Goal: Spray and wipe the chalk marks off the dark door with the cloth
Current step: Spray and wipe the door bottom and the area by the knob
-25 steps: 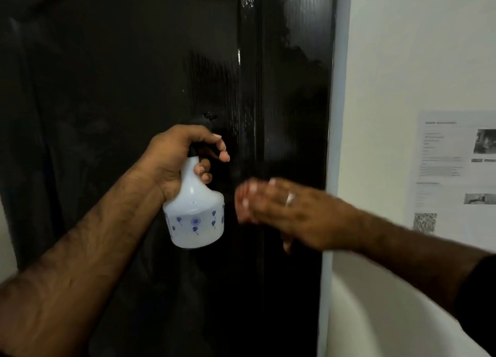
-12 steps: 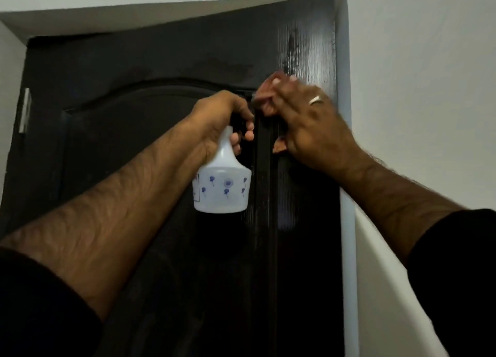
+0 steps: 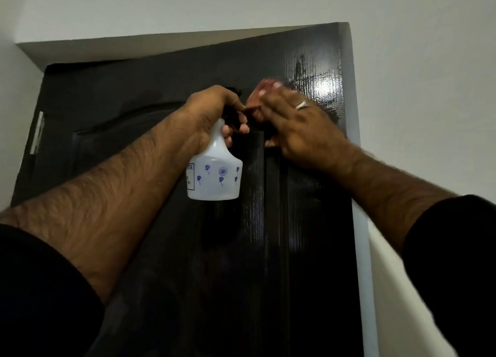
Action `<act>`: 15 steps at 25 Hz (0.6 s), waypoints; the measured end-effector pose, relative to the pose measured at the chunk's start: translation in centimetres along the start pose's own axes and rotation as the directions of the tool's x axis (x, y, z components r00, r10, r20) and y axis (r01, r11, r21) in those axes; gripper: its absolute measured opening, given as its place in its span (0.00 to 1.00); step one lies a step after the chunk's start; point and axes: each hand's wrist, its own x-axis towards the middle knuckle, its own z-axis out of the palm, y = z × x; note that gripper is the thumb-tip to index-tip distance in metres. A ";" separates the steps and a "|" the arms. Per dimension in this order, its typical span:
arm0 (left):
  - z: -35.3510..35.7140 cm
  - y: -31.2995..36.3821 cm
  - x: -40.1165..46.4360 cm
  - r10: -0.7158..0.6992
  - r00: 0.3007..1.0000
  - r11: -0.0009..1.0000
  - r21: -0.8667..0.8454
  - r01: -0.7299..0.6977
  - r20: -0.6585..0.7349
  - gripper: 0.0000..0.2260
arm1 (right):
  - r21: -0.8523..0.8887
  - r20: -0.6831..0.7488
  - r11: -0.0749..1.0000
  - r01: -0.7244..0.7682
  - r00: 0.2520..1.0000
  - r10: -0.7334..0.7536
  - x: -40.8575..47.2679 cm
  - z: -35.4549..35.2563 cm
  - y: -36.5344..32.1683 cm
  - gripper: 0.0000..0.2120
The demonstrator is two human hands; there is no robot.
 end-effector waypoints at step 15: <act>-14.2 -0.2 5.4 0.095 0.992 0.992 0.087 -0.088 -0.079 0.07 | 0.061 -0.053 0.986 -0.155 0.986 0.158 15.3 5.8 -5.4 0.34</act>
